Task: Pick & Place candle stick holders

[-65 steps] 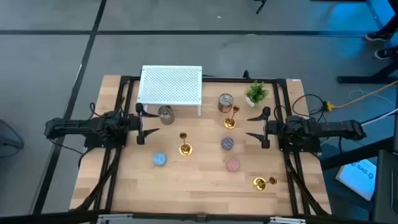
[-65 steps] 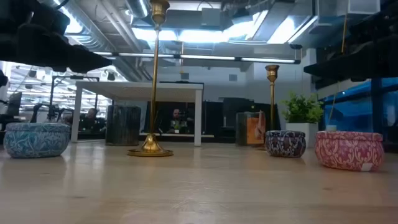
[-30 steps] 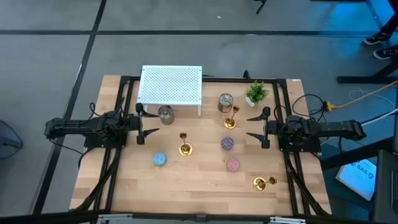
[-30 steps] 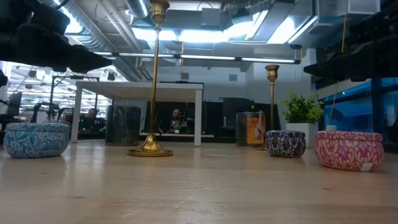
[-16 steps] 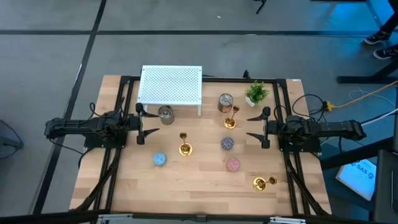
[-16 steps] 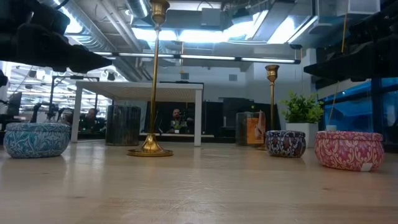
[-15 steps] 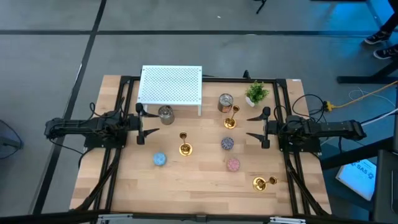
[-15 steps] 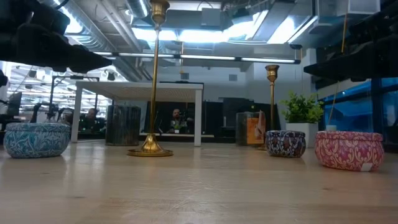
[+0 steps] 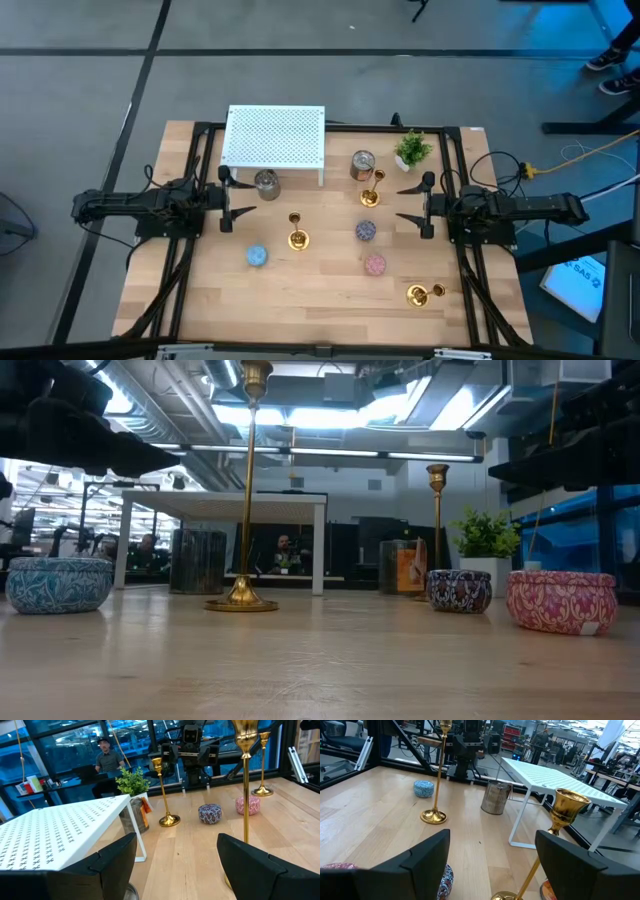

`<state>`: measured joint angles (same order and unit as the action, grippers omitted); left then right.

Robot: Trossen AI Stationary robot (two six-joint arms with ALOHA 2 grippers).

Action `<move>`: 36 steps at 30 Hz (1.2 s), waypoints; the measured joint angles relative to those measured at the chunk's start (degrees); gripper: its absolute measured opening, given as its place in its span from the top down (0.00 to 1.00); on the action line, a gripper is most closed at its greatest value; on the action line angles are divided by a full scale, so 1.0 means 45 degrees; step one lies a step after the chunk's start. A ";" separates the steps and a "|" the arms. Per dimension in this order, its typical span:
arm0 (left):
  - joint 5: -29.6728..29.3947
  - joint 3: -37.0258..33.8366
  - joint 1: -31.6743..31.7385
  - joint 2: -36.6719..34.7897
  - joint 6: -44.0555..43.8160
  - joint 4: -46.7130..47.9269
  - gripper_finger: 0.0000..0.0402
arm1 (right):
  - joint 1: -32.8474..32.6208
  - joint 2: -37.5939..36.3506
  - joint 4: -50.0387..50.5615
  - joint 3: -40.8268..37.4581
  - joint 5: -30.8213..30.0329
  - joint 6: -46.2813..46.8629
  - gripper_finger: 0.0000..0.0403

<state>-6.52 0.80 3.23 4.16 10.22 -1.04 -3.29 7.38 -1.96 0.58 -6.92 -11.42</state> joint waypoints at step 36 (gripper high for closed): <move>0.0003 -0.0001 0.0003 0.0001 -0.0004 -0.0001 0.32 | -0.0054 0.4987 0.0753 0.2469 0.1985 0.3044 0.26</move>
<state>-6.50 0.79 3.25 4.17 10.20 -1.04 -3.53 29.82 1.43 11.69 2.02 2.28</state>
